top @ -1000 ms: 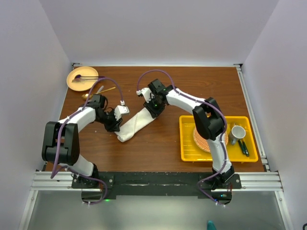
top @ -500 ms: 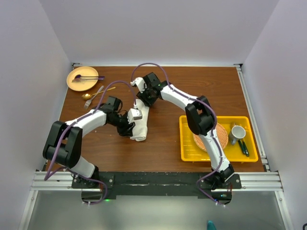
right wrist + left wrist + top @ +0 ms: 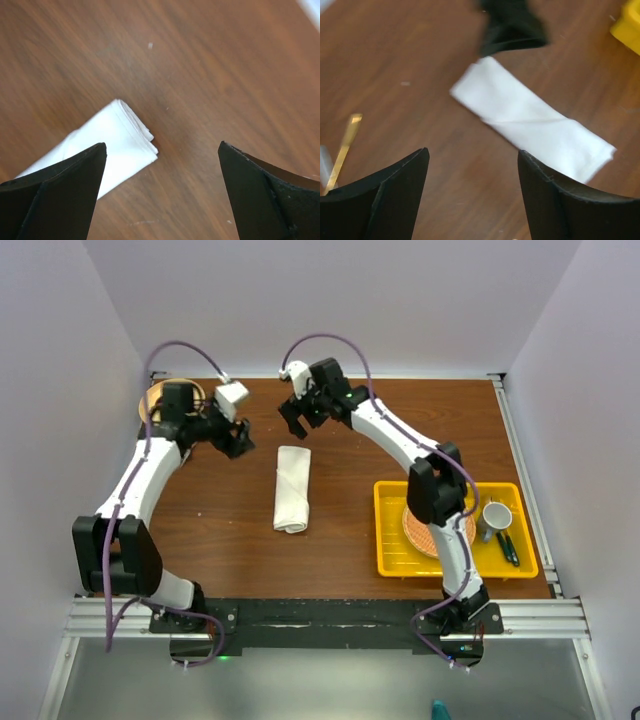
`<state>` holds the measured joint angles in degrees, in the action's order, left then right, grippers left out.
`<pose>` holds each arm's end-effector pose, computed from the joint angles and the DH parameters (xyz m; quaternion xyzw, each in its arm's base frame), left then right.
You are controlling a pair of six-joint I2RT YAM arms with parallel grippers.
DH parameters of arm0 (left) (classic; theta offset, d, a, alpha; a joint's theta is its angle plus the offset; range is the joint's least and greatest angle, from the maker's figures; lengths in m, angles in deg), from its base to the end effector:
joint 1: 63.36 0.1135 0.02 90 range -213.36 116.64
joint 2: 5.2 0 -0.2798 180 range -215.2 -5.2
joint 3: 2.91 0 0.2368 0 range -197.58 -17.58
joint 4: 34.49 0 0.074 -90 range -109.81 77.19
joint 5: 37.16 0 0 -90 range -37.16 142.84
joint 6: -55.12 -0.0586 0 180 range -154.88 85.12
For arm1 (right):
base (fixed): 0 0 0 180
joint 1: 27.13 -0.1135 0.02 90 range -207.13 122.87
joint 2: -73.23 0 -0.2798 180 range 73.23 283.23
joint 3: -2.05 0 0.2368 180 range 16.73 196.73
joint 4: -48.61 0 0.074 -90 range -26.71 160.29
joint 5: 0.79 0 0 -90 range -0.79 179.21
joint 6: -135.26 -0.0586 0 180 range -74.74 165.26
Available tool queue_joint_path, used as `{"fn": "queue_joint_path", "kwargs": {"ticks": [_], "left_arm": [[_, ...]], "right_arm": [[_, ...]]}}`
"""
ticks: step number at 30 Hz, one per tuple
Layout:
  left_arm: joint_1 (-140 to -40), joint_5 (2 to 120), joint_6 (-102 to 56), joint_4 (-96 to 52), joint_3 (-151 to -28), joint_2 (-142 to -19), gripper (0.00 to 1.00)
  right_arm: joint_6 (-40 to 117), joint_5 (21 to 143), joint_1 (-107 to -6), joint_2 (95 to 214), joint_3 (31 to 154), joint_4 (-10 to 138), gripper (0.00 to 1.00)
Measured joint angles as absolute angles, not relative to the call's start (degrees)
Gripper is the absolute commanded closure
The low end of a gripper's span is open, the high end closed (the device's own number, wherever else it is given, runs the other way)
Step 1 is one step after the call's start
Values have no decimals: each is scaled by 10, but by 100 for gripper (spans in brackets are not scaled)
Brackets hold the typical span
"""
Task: Fold the napkin into a case and place the utensils inside
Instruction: Smooth out the smaller rectangle-folded napkin at the center of the board, then pick up the spoon from the corner of the board.
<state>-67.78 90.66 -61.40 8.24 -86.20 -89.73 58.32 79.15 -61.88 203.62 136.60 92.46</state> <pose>0.3129 -0.0602 0.3034 0.3544 0.8054 -0.2219 0.4202 0.4369 0.3155 0.2597 -0.3995 0.8092 0.1576 0.4009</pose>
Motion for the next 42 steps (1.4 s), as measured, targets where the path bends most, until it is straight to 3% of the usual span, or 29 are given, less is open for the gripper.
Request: {"fn": "queue_joint_path", "kwargs": {"ticks": [7, 11, 16, 26, 42], "left_arm": [[-576, 869, -618, 92, -998, -945, 26], [-556, 863, -673, 165, -1134, -1080, 41], [-529, 850, -720, 261, -1276, -1256, 44], [-517, 815, -845, 315, -1298, -1340, 51], [-553, 819, -941, 287, -1371, -1443, 54]], "right_arm": [[563, 781, -605, 1895, 1358, 920, 2], [557, 738, -583, 1868, 1359, 938, 2], [549, 691, -549, 1890, 1346, 984, 2], [544, 635, -525, 1937, 1325, 1059, 2], [549, 611, -504, 1952, 1329, 1106, 2]]}}
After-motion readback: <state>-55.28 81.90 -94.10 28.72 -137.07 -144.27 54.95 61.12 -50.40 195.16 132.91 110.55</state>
